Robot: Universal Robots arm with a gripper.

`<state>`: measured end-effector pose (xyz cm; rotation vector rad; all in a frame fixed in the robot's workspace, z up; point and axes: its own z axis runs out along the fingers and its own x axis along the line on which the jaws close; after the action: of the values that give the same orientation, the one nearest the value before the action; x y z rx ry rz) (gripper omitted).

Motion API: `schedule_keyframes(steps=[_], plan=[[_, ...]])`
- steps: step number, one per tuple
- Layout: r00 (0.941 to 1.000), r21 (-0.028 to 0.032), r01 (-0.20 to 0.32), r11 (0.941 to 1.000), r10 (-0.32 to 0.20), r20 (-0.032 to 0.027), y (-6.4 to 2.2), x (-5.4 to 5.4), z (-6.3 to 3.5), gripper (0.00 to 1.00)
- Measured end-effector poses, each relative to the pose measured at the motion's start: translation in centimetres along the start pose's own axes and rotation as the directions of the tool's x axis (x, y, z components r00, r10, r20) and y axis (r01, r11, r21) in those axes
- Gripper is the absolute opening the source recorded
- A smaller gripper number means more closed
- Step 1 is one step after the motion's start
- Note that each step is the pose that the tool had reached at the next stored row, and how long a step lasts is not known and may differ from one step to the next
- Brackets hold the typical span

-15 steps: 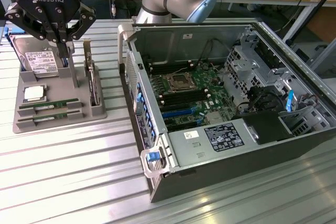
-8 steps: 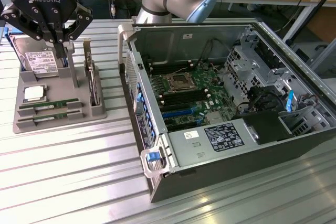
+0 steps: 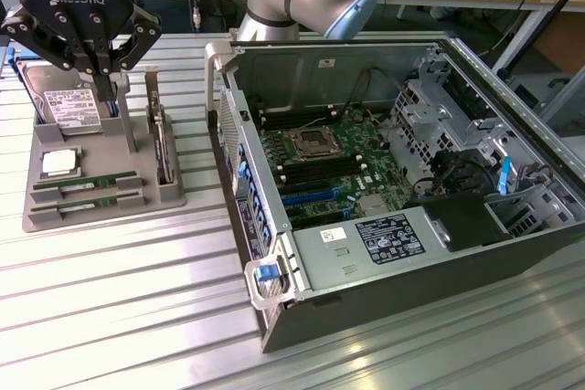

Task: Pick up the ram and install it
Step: 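Pick up the ram and move it above insertion slot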

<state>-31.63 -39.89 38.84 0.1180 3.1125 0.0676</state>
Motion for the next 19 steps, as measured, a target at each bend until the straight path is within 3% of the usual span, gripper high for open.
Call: schedule_keyframes(steps=[9,13,19], plan=[[0.9983,-0.0015,0.059,0.9983,-0.059,-0.0026,0.0,0.0,0.0,0.11],[0.9903,-0.0037,0.139,0.9903,-0.139,-0.0059,0.0,0.0,0.0,0.11],[0.9822,-0.0053,0.188,0.9822,-0.188,-0.0079,0.0,0.0,0.0,0.11]])
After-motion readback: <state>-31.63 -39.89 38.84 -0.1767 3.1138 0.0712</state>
